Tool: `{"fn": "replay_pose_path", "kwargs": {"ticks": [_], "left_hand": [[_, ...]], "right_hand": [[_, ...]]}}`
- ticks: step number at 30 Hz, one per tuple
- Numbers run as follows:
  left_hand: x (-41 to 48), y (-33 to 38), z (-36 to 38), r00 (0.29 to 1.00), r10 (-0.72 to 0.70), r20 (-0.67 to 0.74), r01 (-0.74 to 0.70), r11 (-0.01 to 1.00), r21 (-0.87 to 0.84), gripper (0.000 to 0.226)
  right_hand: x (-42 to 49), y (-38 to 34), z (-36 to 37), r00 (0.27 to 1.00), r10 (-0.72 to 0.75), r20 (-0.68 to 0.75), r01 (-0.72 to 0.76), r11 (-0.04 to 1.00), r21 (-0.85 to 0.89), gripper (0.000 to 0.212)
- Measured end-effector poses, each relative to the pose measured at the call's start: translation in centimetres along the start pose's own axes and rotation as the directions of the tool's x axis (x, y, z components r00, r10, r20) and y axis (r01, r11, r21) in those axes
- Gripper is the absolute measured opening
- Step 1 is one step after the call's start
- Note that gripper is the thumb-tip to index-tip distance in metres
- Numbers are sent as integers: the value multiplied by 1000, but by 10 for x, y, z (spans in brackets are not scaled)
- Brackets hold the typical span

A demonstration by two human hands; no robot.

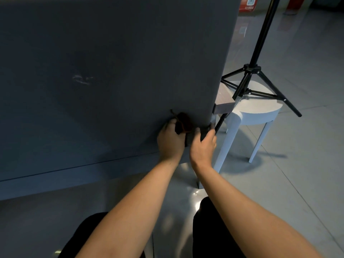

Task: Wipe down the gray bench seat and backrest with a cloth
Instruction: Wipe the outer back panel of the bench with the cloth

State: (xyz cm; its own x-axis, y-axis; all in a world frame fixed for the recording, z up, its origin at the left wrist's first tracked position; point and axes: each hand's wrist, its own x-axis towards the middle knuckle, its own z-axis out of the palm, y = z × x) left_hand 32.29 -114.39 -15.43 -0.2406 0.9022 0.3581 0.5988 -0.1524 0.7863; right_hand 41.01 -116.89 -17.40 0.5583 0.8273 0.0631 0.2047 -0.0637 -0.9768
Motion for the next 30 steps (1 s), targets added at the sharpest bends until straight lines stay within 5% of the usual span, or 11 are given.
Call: {"fn": "replay_pose_path", "kwargs": {"ticks": [7,12,16,30], "left_hand": [[-2,-6,-22,992,54,112,-56,998,17,27],[-6,-34,-70,977,-205,-62,199,976,-83,27],[-2,-36,-69,948,-277,-155,260,958,-124,27],[3,-10,-3,993,35,-112,-37,999,-9,23]], "right_hand": [[10,3,-6,998,18,65,-17,1000,-12,49],[-4,-5,4,999,18,43,-18,1000,-11,67],[-2,-5,9,999,35,7,-35,999,17,66],[10,8,-3,1000,11,26,-13,997,79,47]]}}
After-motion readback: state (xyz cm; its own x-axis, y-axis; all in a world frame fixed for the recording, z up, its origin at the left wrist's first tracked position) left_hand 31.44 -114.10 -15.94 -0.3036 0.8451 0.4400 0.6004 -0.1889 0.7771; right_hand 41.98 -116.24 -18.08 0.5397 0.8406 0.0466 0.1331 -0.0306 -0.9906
